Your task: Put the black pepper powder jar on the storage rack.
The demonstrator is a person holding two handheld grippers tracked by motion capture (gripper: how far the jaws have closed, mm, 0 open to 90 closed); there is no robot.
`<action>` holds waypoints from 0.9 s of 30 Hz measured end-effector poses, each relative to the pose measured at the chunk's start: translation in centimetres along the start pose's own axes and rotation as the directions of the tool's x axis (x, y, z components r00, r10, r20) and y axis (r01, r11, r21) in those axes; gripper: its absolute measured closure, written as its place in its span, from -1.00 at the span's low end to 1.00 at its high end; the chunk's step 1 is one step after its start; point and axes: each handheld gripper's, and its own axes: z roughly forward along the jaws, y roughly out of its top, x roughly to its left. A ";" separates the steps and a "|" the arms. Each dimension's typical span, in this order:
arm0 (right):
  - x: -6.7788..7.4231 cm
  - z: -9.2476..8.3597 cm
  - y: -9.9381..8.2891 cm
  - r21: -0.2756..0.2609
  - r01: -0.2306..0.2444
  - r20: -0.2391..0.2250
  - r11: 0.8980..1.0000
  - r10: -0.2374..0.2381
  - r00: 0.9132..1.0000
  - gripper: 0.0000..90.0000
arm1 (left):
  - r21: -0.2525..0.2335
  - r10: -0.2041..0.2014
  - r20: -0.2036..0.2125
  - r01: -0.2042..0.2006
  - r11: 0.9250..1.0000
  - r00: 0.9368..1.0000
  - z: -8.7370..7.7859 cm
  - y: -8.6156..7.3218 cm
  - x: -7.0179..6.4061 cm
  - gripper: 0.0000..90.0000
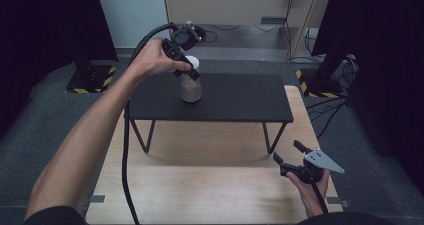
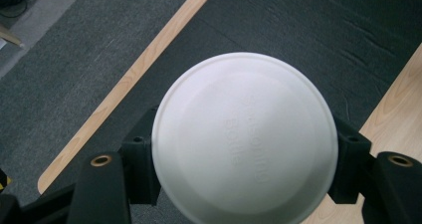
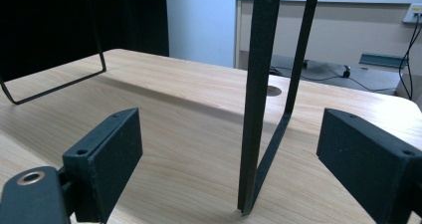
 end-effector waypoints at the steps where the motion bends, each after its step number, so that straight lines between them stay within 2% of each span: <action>1: 0.0 0.0 0.0 0.000 0.000 0.000 1.000 0.000 1.000 -0.76 | 0.000 0.000 0.000 0.000 1.000 1.000 0.0 0.0 0.0 -0.27; 5: 0.0 0.0 0.0 -0.002 0.002 0.005 1.000 -0.002 1.000 -0.75 | -0.010 -0.011 0.003 0.011 1.000 1.000 0.0 -0.2 0.2 -0.28; 6: 0.0 0.0 0.0 -0.004 0.005 0.004 1.000 -0.005 1.000 -0.75 | -0.031 -0.021 -0.001 0.021 0.999 1.000 -0.1 -0.5 0.2 -0.28; 9: 0.1 0.0 0.0 -0.004 0.005 0.005 1.000 -0.005 1.000 -0.75 | -0.048 -0.040 0.009 0.041 0.998 0.999 -0.5 -0.7 0.4 -0.49; 10: 0.1 0.0 0.0 -0.006 0.004 0.006 1.000 -0.004 1.000 -0.75 | -0.056 -0.060 0.003 0.060 0.997 0.998 -0.8 -0.8 0.3 -0.54; 12: 0.1 -0.1 0.0 -0.006 0.003 0.007 1.000 -0.003 1.000 -0.75 | -0.078 -0.066 0.003 0.066 0.995 0.998 -1.6 -1.2 0.3 -0.54; 17: 0.1 -0.1 0.0 -0.005 0.001 0.006 1.000 -0.001 1.000 -0.75 | -0.101 -0.048 -0.005 0.047 0.994 0.999 -4.0 -1.4 -0.1 -0.55; 20: 0.2 -0.1 0.0 -0.005 0.002 0.006 1.000 -0.002 1.000 -0.75 | -0.109 -0.024 -0.013 0.022 0.994 1.000 -5.8 -1.5 -1.0 -0.56; 21: 0.2 -0.1 0.0 -0.005 0.003 0.006 1.000 -0.003 1.000 -0.75 | -0.109 -0.024 -0.013 0.022 0.994 1.000 -5.8 -1.5 -1.0 -0.56; 24: 0.2 -0.2 0.1 -0.005 0.004 0.004 1.000 -0.004 1.000 -0.75 | -0.117 -0.004 -0.026 0.001 0.993 1.000 -7.6 -2.1 -2.2 -0.56; 27: 0.3 -0.2 0.1 -0.004 0.008 0.002 1.000 -0.008 1.000 -0.75 | -0.115 0.004 -0.024 -0.007 0.993 1.000 -8.2 -2.4 -2.8 -0.56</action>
